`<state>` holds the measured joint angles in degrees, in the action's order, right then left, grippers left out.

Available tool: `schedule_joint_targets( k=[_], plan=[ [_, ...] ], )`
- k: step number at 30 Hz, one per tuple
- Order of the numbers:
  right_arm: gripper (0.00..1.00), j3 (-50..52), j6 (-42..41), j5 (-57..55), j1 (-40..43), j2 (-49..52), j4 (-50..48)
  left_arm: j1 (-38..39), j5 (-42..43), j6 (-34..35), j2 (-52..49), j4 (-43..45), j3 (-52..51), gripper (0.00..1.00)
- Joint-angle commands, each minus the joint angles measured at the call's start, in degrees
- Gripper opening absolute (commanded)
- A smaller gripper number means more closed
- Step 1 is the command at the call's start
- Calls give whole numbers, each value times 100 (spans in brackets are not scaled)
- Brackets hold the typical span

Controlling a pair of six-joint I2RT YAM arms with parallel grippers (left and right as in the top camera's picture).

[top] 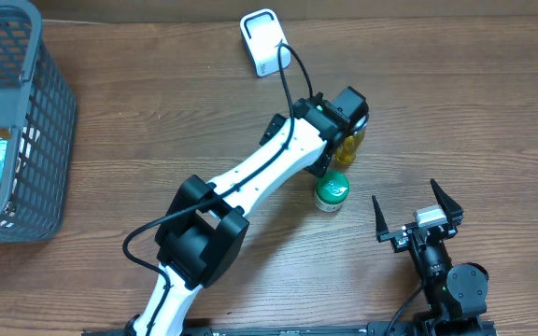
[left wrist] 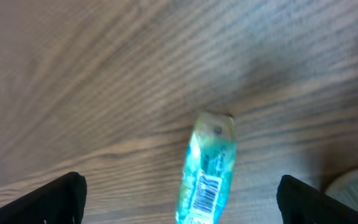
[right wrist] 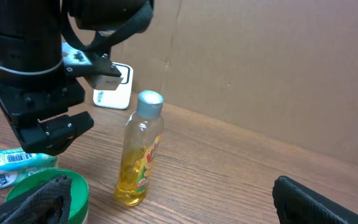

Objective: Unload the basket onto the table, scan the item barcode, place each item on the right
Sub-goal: 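Lower the tissue pack onto the table and open the left gripper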

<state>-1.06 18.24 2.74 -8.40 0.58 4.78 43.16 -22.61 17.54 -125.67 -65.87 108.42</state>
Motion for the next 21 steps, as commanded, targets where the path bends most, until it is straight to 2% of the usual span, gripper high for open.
schedule_joint_targets(
  k=[1,5,21],
  plan=[
    [100,61,-24,-9,-22,-42,-15,-273,1113,-339,129,-52,-2,100],
    [100,61,-24,-11,-22,-42,-15,-533,1757,-533,127,-28,-177,100],
    [100,61,-24,-9,-22,-42,-15,-627,1864,-402,127,494,-658,93]
  ],
)
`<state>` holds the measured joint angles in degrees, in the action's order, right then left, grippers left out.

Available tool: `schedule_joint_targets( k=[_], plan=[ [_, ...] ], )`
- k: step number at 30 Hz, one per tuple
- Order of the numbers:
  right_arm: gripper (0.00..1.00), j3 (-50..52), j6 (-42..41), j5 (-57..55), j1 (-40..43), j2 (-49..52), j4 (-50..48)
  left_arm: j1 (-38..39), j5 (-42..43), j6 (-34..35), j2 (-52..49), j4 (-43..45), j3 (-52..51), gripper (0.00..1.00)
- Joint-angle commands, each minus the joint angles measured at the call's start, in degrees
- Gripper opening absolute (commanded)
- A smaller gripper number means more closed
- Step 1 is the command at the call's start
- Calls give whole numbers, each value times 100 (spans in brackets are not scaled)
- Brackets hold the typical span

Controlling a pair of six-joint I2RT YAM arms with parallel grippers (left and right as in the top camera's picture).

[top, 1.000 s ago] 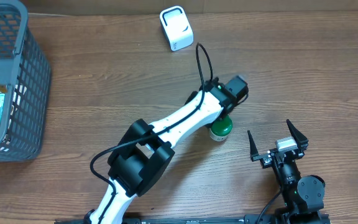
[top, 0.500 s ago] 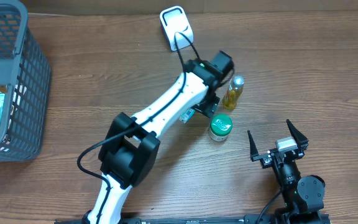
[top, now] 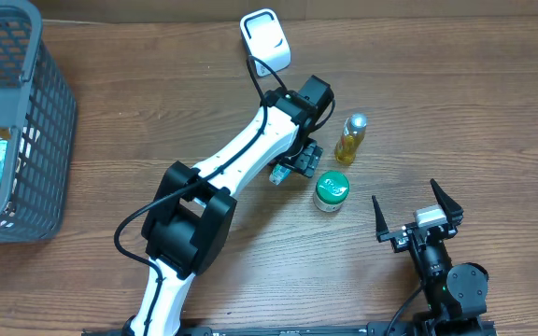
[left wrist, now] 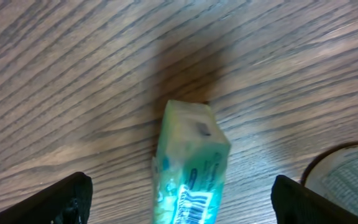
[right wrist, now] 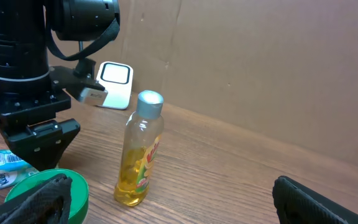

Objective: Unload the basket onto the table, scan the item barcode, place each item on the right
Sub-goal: 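Lower the tissue pack onto the table and open the left gripper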

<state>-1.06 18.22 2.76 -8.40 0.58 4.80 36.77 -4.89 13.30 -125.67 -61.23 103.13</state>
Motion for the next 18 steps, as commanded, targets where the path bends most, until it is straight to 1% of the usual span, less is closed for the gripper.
schedule_joint_targets(
  k=[1,5,6,7,9,13,14,15,16,18],
  plan=[
    [100,61,-24,-11,-22,-42,-17,11,92,48,127,55,-192,93],
    [100,61,-22,-13,-22,-42,-17,76,83,46,127,391,-625,92],
    [100,61,-22,-11,-22,-42,-15,83,37,46,127,518,-750,88],
    [100,61,-22,-11,-22,-42,-17,79,-4,46,127,614,-848,79],
    [100,61,-22,-11,-22,-42,-17,72,-44,46,127,741,-966,46],
    [100,61,-22,-11,-22,-42,-17,20,20,155,127,848,-999,16],
    [100,61,-22,-13,-22,-42,-15,22,55,155,127,870,-999,11],
    [100,61,-22,-11,-22,-42,-17,22,55,155,127,883,-999,9],
    [100,61,-22,-13,-22,-42,-17,24,52,155,127,890,-999,11],
    [100,61,-24,-13,-22,-42,-17,37,66,166,127,887,-999,36]
  ],
)
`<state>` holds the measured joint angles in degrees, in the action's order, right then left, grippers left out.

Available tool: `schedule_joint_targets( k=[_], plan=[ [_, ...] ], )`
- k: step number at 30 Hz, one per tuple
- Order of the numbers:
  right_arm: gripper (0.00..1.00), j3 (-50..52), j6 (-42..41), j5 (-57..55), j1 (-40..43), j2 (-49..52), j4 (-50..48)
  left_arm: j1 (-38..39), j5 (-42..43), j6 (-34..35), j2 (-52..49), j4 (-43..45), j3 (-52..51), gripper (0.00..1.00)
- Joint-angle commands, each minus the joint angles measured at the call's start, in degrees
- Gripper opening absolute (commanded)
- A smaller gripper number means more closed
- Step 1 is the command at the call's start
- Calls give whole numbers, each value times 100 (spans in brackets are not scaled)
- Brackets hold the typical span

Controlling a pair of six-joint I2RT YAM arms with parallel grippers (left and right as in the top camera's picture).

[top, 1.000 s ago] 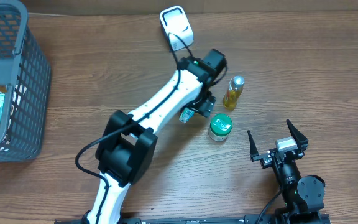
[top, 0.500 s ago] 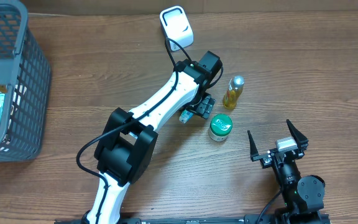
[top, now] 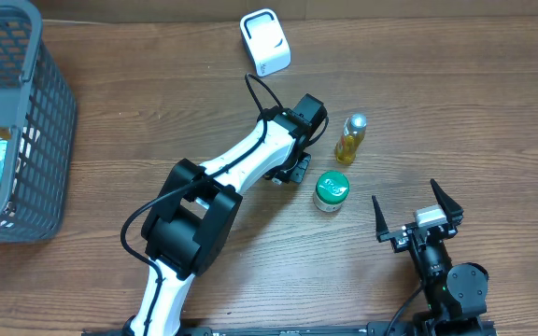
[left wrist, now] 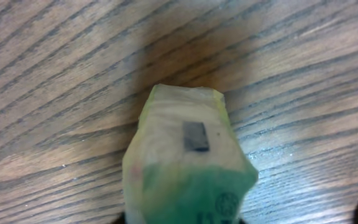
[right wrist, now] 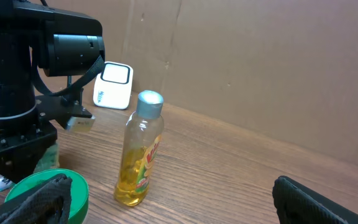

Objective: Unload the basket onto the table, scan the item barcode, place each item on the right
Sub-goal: 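Lower the tissue pack onto the table and open the left gripper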

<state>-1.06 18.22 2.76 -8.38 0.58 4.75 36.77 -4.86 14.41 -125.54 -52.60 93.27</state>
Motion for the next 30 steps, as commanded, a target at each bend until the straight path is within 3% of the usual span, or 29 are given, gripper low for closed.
schedule_joint_targets(
  k=[1,3,6,7,10,12,18,26,30],
  plan=[
    [100,61,-22,-11,-24,-42,-13,42,94,70,114,24,-13,42],
    [100,61,-22,-11,-24,-42,-13,42,214,107,114,61,-13,50],
    [100,61,-22,-13,-24,-42,-13,39,212,162,114,192,-13,50],
    [100,61,-22,-11,-24,-42,-13,37,212,247,114,225,-13,48],
    [100,61,-22,-11,-24,-42,-13,37,225,501,114,297,-13,25],
    [100,61,-22,-13,-24,-42,-11,37,372,538,114,304,-13,22],
    [100,61,-22,-13,-24,-42,-13,37,1154,660,114,245,-13,22],
    [100,61,-22,-13,-24,-42,-13,37,1220,1054,114,-11,-13,20],
    [100,61,-22,-11,-24,-42,-11,39,1191,1049,114,-70,-13,30]
  ],
)
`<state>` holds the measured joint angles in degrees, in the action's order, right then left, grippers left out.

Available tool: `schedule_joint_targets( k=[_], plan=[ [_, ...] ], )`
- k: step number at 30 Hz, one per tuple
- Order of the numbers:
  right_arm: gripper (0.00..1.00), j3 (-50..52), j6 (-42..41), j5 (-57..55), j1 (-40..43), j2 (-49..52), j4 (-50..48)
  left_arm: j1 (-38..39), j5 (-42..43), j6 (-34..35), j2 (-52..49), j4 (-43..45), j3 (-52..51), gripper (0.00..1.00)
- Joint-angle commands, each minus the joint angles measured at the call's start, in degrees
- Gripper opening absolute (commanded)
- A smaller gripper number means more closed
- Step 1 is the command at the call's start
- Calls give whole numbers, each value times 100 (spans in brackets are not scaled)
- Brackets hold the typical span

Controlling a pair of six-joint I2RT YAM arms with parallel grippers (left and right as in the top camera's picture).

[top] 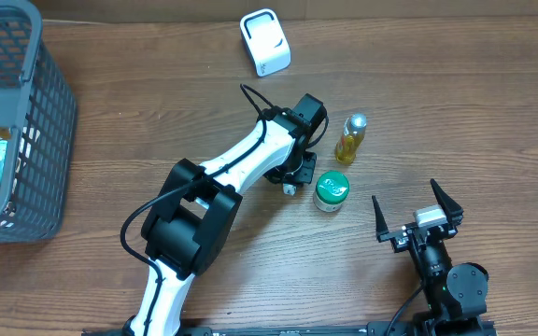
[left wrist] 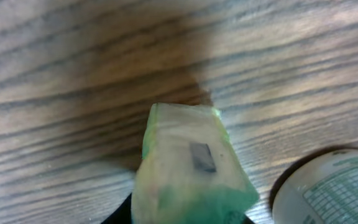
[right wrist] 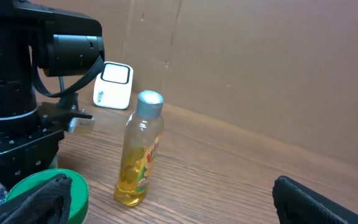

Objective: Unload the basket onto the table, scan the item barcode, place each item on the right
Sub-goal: 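Lower the tissue pack onto the table and open the left gripper, then move the left gripper back into the grey basket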

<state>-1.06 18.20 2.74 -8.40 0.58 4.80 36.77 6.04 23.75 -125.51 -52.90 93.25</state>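
A green and teal packet (left wrist: 188, 168) sits between the jaws of my left gripper (left wrist: 185, 218), which is shut on it. The packet's pale sealed end points away from the camera and its barcode is hidden. From overhead the left gripper (top: 292, 173) covers the packet, just left of a green-lidded jar (top: 331, 190). Whether the packet is clear of the table cannot be told. The white scanner (top: 264, 42) stands at the far edge, also seen as the scanner (right wrist: 114, 84) behind the left arm. My right gripper (top: 417, 219) rests open near the front edge, holding nothing.
A small bottle of yellow liquid (top: 350, 138) stands upright to the right of the left gripper, above the jar. A grey basket (top: 26, 103) holding a few packets fills the left edge. A cable loops off the left arm toward the scanner.
The packet stays fixed between the left jaws. The table under it has shifted, and the jar's lid now shows at the lower right of the left wrist view. The right arm has not moved.
The left gripper was open over the packet, close to the yellow bottle. It then stood lower, still open, with the packet between its fingers. By 1.0 s ago the packet filled its view, and now the gripper is shut on it beside the jar.
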Motion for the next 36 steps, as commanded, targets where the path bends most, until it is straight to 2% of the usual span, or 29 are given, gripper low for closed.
schedule_joint_targets(
  k=[1,5,8,18,21,28,32,34,36],
  plan=[
    [100,61,-22,-9,-22,-42,-17,37,83,116,111,-37,-9,32],
    [100,61,-20,-9,-22,-42,-17,26,76,116,114,-31,-4,47],
    [100,61,-22,-9,-22,-42,-17,26,-63,109,114,-44,35,53],
    [100,61,-20,-11,-22,-42,-17,24,-505,44,114,-273,535,59],
    [100,61,-20,-9,-22,-42,-17,2,-708,-125,116,-514,1025,59],
    [100,61,-20,-9,-22,-42,-17,-249,-944,-455,116,-1119,2876,62],
    [100,61,-20,-9,-22,-42,-17,-511,-1381,-518,116,-1580,3923,58],
    [100,61,-20,-11,-22,-42,-17,-649,-1561,-560,116,-1902,4378,69],
    [100,61,-22,-9,-22,-42,-17,-804,-1690,-710,133,-2210,4815,74]
  ],
)
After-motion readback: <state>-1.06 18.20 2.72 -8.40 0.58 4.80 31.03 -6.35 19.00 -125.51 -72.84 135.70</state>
